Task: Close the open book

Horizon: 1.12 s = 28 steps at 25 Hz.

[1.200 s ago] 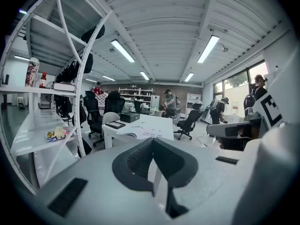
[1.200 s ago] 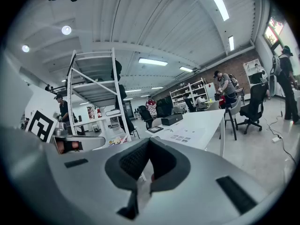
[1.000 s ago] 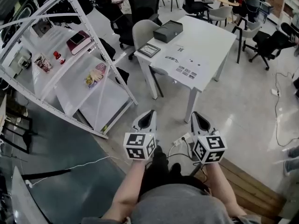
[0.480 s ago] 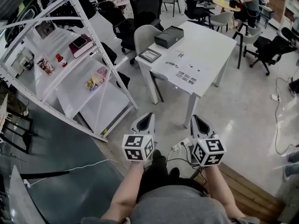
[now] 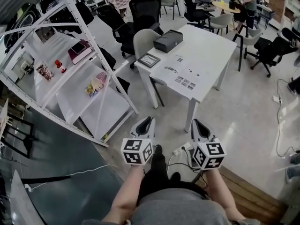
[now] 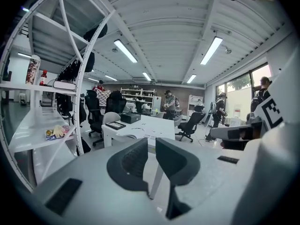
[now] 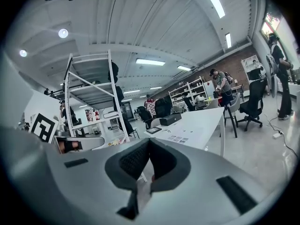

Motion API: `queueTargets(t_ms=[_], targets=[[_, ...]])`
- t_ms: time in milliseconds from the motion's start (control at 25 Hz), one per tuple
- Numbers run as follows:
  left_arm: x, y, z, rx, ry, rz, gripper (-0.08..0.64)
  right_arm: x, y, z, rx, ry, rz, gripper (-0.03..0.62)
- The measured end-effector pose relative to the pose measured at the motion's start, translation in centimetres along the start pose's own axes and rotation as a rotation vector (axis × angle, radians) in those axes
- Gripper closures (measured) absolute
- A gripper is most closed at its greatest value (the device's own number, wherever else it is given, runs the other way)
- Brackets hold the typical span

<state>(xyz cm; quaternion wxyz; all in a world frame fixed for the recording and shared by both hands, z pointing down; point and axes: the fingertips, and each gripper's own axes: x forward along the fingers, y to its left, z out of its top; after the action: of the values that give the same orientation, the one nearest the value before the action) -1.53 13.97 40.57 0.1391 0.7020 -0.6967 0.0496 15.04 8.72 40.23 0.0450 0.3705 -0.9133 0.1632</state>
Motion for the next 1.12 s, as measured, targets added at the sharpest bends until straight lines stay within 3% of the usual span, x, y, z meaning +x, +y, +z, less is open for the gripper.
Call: queueTargets(t_ms=[480,1120], targets=[[4.0,2.8,-0.2,-0.02,0.022,0.014,0.473,3.8,-0.8,-0.2,0.012,0.03,-0.009,0.588],[15.1,12.0,0.6,-0.106,0.092,-0.014,0.43,16.0,-2.4,2.0,0.017,0.069,-0.086,0.588]])
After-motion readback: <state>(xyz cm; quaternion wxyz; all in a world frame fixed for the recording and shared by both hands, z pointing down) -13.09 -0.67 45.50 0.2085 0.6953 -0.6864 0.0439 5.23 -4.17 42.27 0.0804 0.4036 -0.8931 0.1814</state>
